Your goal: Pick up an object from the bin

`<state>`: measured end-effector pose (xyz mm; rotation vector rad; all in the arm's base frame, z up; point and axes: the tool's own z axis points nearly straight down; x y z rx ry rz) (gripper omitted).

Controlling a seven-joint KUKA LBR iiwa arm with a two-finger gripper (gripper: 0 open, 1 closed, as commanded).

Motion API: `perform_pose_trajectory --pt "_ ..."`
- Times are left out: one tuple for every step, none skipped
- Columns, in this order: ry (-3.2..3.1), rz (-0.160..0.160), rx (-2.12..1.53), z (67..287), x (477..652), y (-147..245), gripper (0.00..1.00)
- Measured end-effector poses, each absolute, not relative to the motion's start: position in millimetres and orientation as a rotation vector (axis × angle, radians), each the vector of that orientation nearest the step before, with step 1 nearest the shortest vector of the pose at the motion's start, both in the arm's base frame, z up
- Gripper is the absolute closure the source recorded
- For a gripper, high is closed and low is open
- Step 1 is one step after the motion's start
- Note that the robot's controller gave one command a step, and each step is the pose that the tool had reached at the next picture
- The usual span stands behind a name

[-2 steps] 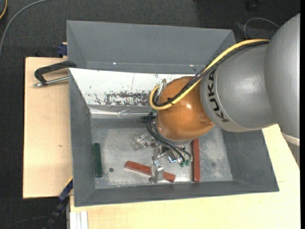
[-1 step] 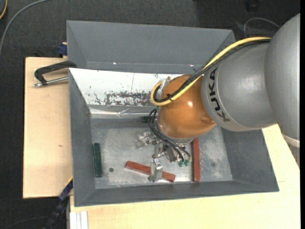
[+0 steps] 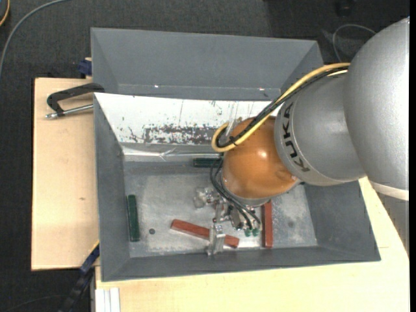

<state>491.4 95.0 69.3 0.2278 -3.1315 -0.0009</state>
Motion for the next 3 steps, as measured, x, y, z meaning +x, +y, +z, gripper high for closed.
perform_pose_trajectory --pt "-3.143 -0.004 0.109 71 491.4 121 0.0" --pt "-3.143 -0.004 0.107 70 491.3 120 1.0" --pt "-3.145 -0.005 0.107 82 492.5 121 1.0"
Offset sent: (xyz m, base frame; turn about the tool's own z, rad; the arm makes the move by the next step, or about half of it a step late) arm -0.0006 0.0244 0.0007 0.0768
